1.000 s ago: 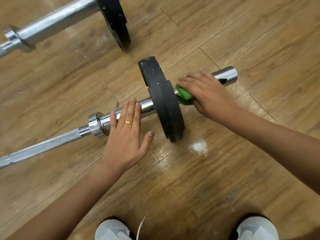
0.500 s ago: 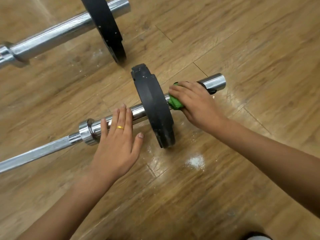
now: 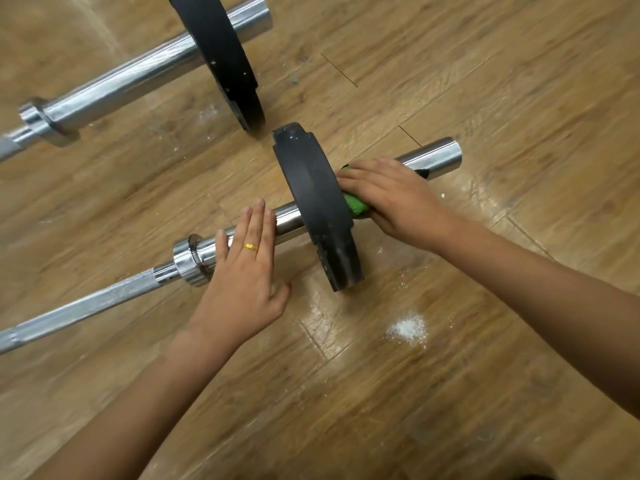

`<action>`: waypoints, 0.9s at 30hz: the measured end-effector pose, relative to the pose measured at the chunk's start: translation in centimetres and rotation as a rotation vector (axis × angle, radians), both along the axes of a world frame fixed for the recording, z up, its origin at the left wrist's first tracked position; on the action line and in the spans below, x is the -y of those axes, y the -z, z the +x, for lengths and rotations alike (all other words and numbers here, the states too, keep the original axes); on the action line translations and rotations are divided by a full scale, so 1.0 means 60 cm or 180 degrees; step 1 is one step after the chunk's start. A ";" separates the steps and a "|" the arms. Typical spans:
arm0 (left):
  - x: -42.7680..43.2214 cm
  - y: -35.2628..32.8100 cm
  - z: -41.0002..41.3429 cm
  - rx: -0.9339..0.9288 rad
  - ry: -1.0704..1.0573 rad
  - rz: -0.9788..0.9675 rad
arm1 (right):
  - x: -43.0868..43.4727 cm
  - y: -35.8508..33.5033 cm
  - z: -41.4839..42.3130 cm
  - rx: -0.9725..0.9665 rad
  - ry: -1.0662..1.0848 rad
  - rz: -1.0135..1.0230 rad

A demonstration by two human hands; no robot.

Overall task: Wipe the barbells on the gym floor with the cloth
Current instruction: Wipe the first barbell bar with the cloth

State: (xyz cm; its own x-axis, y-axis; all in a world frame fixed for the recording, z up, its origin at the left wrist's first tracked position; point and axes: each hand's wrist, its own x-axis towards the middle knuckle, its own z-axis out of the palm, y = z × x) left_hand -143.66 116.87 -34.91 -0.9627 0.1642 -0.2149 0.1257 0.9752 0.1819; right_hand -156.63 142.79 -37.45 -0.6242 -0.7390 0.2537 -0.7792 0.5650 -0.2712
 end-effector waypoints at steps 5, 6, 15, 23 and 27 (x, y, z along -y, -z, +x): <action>0.011 -0.003 -0.032 -0.0051 0.0007 -0.0185 | 0.011 -0.009 -0.032 0.0121 0.0384 -0.0010; 0.014 -0.004 -0.041 -0.0070 -0.0003 -0.0217 | 0.021 -0.007 -0.033 0.0137 0.0487 -0.0061; 0.033 -0.014 -0.103 -0.0001 -0.0163 -0.0155 | 0.034 -0.017 -0.100 0.0125 0.0047 0.0170; 0.026 -0.006 -0.094 -0.0175 -0.0350 -0.0132 | 0.059 -0.011 -0.122 0.0131 0.0068 -0.0050; 0.023 -0.003 -0.095 -0.0165 -0.0349 -0.0201 | 0.043 -0.019 -0.142 0.0141 -0.0142 0.0131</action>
State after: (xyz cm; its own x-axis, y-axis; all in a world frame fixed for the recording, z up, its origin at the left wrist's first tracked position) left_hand -149.37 115.49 -34.72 -0.9843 0.0452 -0.1709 0.0255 0.9930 0.1157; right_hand -165.17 140.19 -36.31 -0.6003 -0.7755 0.1955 -0.7916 0.5413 -0.2833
